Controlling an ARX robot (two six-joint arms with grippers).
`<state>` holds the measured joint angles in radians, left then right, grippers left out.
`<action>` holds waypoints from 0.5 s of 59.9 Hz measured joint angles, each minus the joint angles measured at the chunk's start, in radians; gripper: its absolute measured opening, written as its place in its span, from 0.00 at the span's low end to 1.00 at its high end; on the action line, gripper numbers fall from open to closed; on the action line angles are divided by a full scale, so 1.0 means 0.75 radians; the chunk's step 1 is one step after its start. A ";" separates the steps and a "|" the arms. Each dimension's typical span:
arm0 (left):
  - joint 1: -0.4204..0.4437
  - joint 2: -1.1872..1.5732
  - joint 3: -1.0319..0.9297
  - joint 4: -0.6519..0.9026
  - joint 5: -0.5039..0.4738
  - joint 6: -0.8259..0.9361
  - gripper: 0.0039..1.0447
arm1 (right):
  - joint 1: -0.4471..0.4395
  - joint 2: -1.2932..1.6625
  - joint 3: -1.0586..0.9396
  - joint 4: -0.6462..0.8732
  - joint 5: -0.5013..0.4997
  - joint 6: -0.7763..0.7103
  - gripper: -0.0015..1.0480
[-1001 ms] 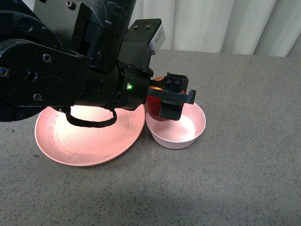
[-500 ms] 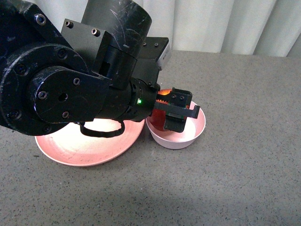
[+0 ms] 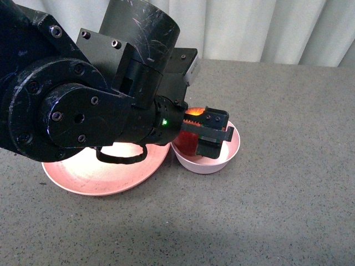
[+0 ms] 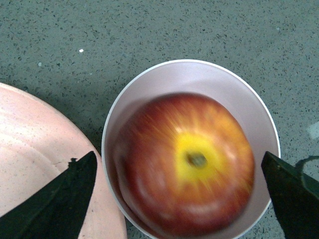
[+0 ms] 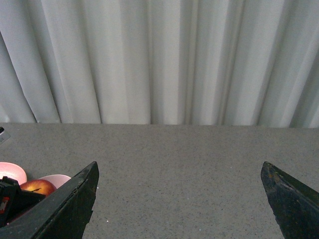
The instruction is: Move apple from plate to bowl
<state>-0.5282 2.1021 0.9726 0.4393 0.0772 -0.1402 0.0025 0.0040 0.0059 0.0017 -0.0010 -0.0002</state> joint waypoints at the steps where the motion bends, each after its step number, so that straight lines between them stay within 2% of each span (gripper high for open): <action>1: 0.000 -0.001 0.000 0.001 0.000 -0.001 0.96 | 0.000 0.000 0.000 0.000 0.000 0.000 0.91; 4: 0.000 -0.005 -0.002 0.004 0.002 -0.005 0.93 | 0.000 0.000 0.000 0.000 -0.001 0.000 0.91; 17: 0.006 -0.099 -0.064 0.074 0.006 -0.031 0.94 | 0.000 0.000 0.000 0.000 0.000 0.000 0.91; 30: 0.043 -0.319 -0.232 0.174 -0.012 -0.076 0.94 | 0.000 0.000 0.000 0.000 -0.001 0.000 0.91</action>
<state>-0.4957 1.8626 0.7982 0.5697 0.0685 -0.1974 0.0025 0.0040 0.0059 0.0017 -0.0013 -0.0002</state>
